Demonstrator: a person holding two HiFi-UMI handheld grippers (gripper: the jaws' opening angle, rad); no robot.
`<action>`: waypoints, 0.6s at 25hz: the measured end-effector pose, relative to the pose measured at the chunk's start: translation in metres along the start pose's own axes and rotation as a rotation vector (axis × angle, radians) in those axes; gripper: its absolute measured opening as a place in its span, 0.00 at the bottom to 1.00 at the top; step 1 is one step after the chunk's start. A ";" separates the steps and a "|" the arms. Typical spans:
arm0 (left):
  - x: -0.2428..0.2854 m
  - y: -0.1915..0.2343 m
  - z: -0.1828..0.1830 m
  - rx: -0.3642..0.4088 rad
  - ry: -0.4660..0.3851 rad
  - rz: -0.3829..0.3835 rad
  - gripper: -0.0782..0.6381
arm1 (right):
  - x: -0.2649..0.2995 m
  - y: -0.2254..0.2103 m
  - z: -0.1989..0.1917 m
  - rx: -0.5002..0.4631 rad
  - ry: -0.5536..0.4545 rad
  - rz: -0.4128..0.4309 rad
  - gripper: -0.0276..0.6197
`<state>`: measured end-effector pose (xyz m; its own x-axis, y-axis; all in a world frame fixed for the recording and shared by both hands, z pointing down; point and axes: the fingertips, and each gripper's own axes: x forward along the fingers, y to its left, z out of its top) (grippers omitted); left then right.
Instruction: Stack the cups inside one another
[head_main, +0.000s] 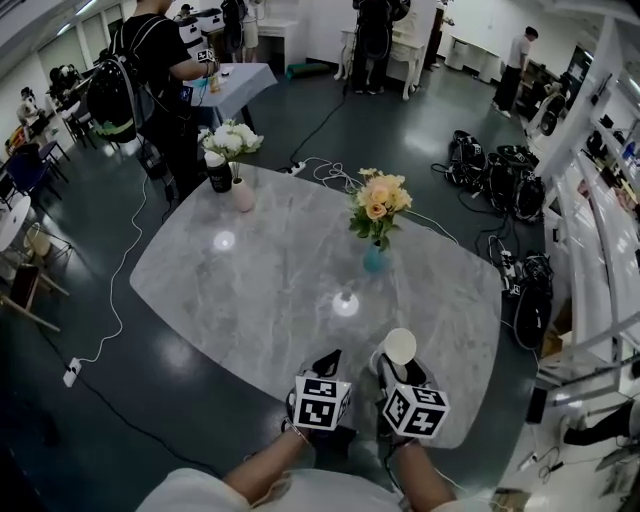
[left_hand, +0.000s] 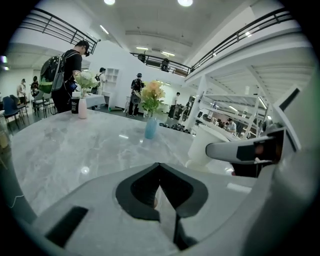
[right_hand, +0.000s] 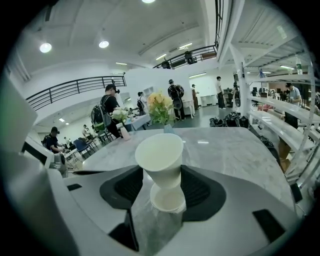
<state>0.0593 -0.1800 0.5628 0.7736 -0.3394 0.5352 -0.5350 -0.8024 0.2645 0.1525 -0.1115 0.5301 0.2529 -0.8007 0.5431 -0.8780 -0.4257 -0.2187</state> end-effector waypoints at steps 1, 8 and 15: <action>0.001 -0.002 -0.001 0.002 0.003 -0.007 0.10 | -0.001 -0.002 -0.002 0.004 0.001 -0.005 0.39; 0.009 -0.010 -0.006 0.025 0.018 -0.040 0.10 | -0.005 -0.007 -0.015 0.031 0.011 -0.032 0.39; 0.014 -0.011 -0.018 0.040 0.052 -0.058 0.10 | -0.005 -0.007 -0.026 0.052 0.019 -0.041 0.39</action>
<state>0.0699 -0.1675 0.5815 0.7833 -0.2668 0.5616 -0.4752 -0.8393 0.2642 0.1468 -0.0942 0.5498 0.2804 -0.7743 0.5674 -0.8448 -0.4797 -0.2372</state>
